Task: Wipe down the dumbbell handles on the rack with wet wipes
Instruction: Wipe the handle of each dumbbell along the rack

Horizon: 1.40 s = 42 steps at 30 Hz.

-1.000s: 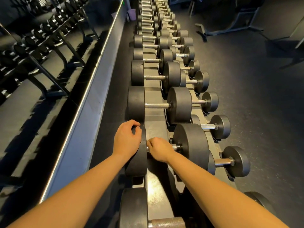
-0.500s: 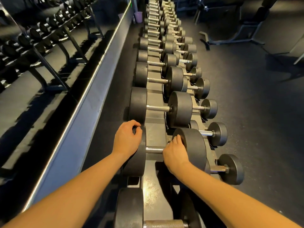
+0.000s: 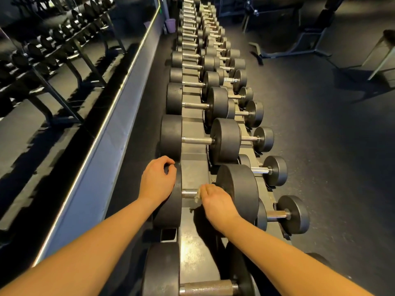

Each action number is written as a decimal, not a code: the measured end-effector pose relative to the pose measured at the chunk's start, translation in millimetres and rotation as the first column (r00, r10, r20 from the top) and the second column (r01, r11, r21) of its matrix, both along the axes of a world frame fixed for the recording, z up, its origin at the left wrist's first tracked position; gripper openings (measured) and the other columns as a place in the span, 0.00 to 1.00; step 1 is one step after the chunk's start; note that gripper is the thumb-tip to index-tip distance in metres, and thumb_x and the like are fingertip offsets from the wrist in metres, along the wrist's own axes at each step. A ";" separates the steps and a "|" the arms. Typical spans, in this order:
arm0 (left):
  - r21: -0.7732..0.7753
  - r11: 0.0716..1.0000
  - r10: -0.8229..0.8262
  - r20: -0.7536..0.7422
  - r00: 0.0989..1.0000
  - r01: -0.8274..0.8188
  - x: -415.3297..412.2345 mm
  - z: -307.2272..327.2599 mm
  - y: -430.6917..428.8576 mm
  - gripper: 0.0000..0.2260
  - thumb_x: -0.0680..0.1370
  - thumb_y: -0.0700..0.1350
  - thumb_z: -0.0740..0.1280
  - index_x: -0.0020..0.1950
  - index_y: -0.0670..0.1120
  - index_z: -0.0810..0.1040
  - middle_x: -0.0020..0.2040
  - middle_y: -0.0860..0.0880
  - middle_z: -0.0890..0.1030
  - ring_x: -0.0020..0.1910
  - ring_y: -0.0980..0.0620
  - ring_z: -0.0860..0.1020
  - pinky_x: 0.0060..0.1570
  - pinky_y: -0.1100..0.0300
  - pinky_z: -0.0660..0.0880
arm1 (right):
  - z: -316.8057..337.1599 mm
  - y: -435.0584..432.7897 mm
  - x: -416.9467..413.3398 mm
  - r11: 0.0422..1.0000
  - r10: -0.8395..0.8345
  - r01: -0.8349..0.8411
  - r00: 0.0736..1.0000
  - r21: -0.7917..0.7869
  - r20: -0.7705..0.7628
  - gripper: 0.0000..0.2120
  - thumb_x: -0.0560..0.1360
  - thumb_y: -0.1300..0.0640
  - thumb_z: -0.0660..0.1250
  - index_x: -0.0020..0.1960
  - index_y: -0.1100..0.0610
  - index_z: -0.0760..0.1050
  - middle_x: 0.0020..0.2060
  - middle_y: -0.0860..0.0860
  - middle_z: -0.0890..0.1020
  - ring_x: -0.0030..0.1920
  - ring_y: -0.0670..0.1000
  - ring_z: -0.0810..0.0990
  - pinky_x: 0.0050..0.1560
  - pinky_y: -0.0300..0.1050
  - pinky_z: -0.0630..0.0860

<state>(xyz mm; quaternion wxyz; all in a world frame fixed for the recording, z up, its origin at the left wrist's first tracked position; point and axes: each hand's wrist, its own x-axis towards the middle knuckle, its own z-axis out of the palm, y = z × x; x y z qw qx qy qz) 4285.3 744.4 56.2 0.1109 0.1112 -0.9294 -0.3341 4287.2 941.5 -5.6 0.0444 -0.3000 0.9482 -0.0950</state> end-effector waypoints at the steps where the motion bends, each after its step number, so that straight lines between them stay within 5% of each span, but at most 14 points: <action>1: 0.002 1.000 0.002 -0.001 1.000 -0.002 0.1 -0.7 -0.2 0.07 0.83 0.48 0.64 0.59 0.53 0.79 0.50 0.55 0.80 0.44 0.55 0.79 0.45 0.65 0.73 | 2.7 -0.1 -3.1 0.998 -0.020 0.020 1.000 0.058 -0.005 0.15 0.77 0.65 0.61 0.63 0.61 0.72 0.56 0.58 0.78 0.54 0.58 0.79 0.55 0.50 0.77; 7: -0.001 1.000 0.008 -0.006 1.000 -0.008 -1.6 -2.4 -0.3 0.08 0.83 0.48 0.64 0.60 0.52 0.80 0.52 0.54 0.80 0.45 0.54 0.80 0.46 0.67 0.73 | 26.2 -12.2 -27.3 0.984 -0.174 0.168 0.978 0.060 0.112 0.11 0.77 0.62 0.70 0.59 0.60 0.79 0.57 0.56 0.77 0.52 0.57 0.82 0.53 0.50 0.80; 11: 0.000 1.000 0.014 -0.018 1.000 -0.014 -1.7 -3.7 -0.8 0.08 0.83 0.48 0.65 0.60 0.52 0.80 0.52 0.55 0.80 0.45 0.54 0.79 0.44 0.68 0.71 | 20.6 -37.7 -27.1 0.949 -0.224 0.255 0.959 -0.184 0.172 0.10 0.78 0.62 0.71 0.59 0.58 0.78 0.52 0.54 0.80 0.50 0.55 0.82 0.53 0.49 0.81; 15: -0.008 1.000 0.028 -0.027 0.999 -0.029 -2.0 -4.0 0.6 0.08 0.83 0.47 0.64 0.60 0.51 0.80 0.51 0.54 0.80 0.44 0.54 0.79 0.42 0.68 0.70 | 9.7 -67.3 -7.4 0.737 -0.283 0.439 0.891 -0.513 0.356 0.05 0.80 0.63 0.66 0.51 0.57 0.81 0.46 0.51 0.80 0.47 0.50 0.80 0.51 0.47 0.80; 18: 0.004 1.000 0.026 -0.029 0.999 -0.026 -3.3 -4.9 0.0 0.07 0.83 0.47 0.65 0.59 0.52 0.80 0.49 0.54 0.80 0.43 0.54 0.79 0.43 0.63 0.74 | -0.3 -56.4 11.5 0.752 -0.116 0.295 0.939 -0.590 0.322 0.09 0.80 0.64 0.65 0.58 0.58 0.79 0.54 0.50 0.78 0.51 0.48 0.78 0.57 0.45 0.79; 22: 0.000 1.000 0.013 -0.032 0.999 -0.013 -3.1 -4.5 -0.8 0.07 0.83 0.48 0.64 0.59 0.52 0.80 0.50 0.54 0.81 0.45 0.54 0.79 0.48 0.59 0.77 | -3.0 -27.9 6.4 0.931 0.198 -0.173 0.979 -0.322 0.047 0.29 0.75 0.65 0.72 0.74 0.59 0.70 0.70 0.54 0.73 0.66 0.53 0.74 0.66 0.46 0.75; 25: 0.008 1.000 0.004 -0.029 1.000 -0.004 -2.3 -4.0 -0.6 0.08 0.83 0.48 0.64 0.60 0.52 0.79 0.50 0.54 0.81 0.45 0.54 0.79 0.48 0.58 0.78 | 9.7 -22.1 -13.0 0.937 0.347 -0.342 0.934 0.064 -0.086 0.22 0.75 0.64 0.71 0.69 0.61 0.75 0.65 0.57 0.75 0.62 0.56 0.76 0.55 0.50 0.80; 28: 0.015 1.000 0.000 -0.024 1.000 0.000 -2.3 -4.4 -2.4 0.08 0.83 0.48 0.64 0.60 0.52 0.79 0.49 0.53 0.81 0.44 0.54 0.79 0.47 0.58 0.78 | 25.7 -9.6 -32.6 0.896 0.389 -0.345 0.914 0.281 -0.116 0.15 0.78 0.61 0.70 0.64 0.57 0.79 0.58 0.55 0.78 0.56 0.55 0.76 0.52 0.50 0.79; 34: 0.022 1.000 0.002 -0.026 1.000 -0.001 -2.8 -5.5 -3.2 0.07 0.83 0.48 0.64 0.60 0.52 0.79 0.50 0.53 0.80 0.42 0.54 0.79 0.45 0.60 0.76 | 36.0 5.0 -61.8 0.782 0.301 -0.210 0.952 0.587 -0.060 0.14 0.80 0.53 0.67 0.64 0.53 0.77 0.60 0.54 0.81 0.65 0.58 0.72 0.67 0.55 0.65; 38: 0.022 1.000 0.003 -0.025 1.000 -0.002 -3.0 -4.0 -2.0 0.07 0.83 0.48 0.65 0.60 0.52 0.80 0.51 0.54 0.80 0.44 0.54 0.79 0.46 0.62 0.76 | 32.7 -10.2 -70.4 0.771 0.180 -0.194 0.980 0.606 0.085 0.20 0.79 0.52 0.69 0.69 0.54 0.74 0.63 0.56 0.79 0.67 0.60 0.73 0.73 0.58 0.61; 42: 0.020 1.000 0.002 -0.025 1.000 -0.001 -1.9 -3.5 -1.7 0.07 0.83 0.48 0.65 0.60 0.52 0.79 0.51 0.54 0.80 0.45 0.53 0.80 0.47 0.62 0.76 | 25.4 -31.5 -74.6 0.985 -0.125 0.055 0.874 0.161 0.470 0.14 0.80 0.59 0.65 0.64 0.63 0.76 0.58 0.60 0.82 0.59 0.61 0.80 0.63 0.55 0.75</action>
